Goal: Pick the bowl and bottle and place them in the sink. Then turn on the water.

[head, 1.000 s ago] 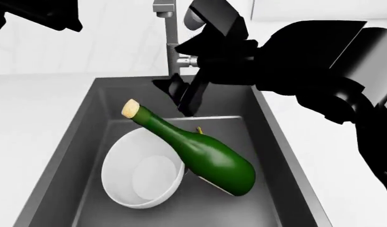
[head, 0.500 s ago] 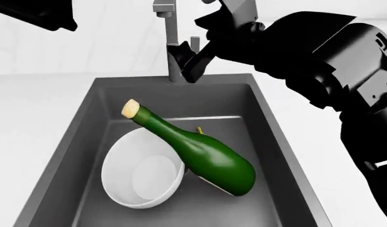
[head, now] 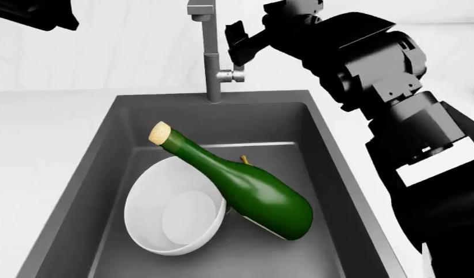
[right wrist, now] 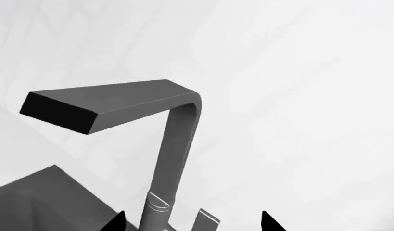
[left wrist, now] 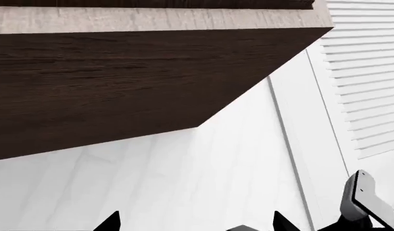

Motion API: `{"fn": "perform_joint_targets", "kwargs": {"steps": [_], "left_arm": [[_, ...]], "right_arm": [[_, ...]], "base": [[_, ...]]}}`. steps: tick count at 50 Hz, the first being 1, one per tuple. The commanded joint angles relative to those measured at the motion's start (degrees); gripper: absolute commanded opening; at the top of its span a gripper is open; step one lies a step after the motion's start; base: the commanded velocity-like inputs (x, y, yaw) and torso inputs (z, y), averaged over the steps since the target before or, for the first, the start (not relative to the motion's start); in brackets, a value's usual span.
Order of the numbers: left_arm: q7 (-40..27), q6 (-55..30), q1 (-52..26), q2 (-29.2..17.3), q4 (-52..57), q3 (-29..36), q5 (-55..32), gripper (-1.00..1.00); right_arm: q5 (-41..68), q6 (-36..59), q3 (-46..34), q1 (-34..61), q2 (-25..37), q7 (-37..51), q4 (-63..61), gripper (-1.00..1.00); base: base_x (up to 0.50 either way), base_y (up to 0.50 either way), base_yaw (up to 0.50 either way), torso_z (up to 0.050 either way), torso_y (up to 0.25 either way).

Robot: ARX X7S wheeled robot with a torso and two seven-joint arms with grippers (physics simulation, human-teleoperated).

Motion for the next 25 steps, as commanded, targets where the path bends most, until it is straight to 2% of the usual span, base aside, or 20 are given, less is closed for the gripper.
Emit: {"fn": "perform_joint_targets", "kwargs": {"steps": [1, 9, 10, 13, 15, 25], "left_arm": [[-3.3, 0.1, 0.0, -0.9, 1.2, -0.9, -0.5, 1.00], [-5.4, 0.2, 0.0, -1.5, 2.6, -1.5, -1.0, 1.00], [-6.6, 0.3, -0.2, -0.9, 2.8, -1.6, -0.6, 1.00], [-6.7, 0.4, 0.0, -0.6, 2.6, -1.5, -0.3, 1.00], [-6.5, 0.8, 0.3, -0.7, 2.6, -1.6, -0.1, 1.00], [-6.4, 0.8, 0.6, -0.8, 3.2, -1.7, -0.1, 1.00]], "right_arm": [[1.0, -13.3, 0.0, 3.1, -7.8, -0.8, 23.0, 1.00], [8.2, -15.0, -4.2, 2.3, -7.8, 0.9, 23.6, 1.00], [14.8, -17.8, -3.7, 0.5, -7.8, 3.0, 23.0, 1.00], [21.0, -20.0, -11.0, 0.6, -7.8, 4.1, 23.4, 1.00], [22.2, -21.4, -11.8, 0.6, -7.8, 5.7, 23.6, 1.00], [11.1, -20.4, 0.6, -0.7, -7.8, 6.6, 23.6, 1.00]], "base": [[0.00, 0.00, 0.00, 0.000, 0.000], [0.00, 0.00, 0.00, 0.000, 0.000], [0.00, 0.00, 0.00, 0.000, 0.000], [0.00, 0.00, 0.00, 0.000, 0.000], [0.00, 0.00, 0.00, 0.000, 0.000], [0.00, 0.00, 0.00, 0.000, 0.000]]}}
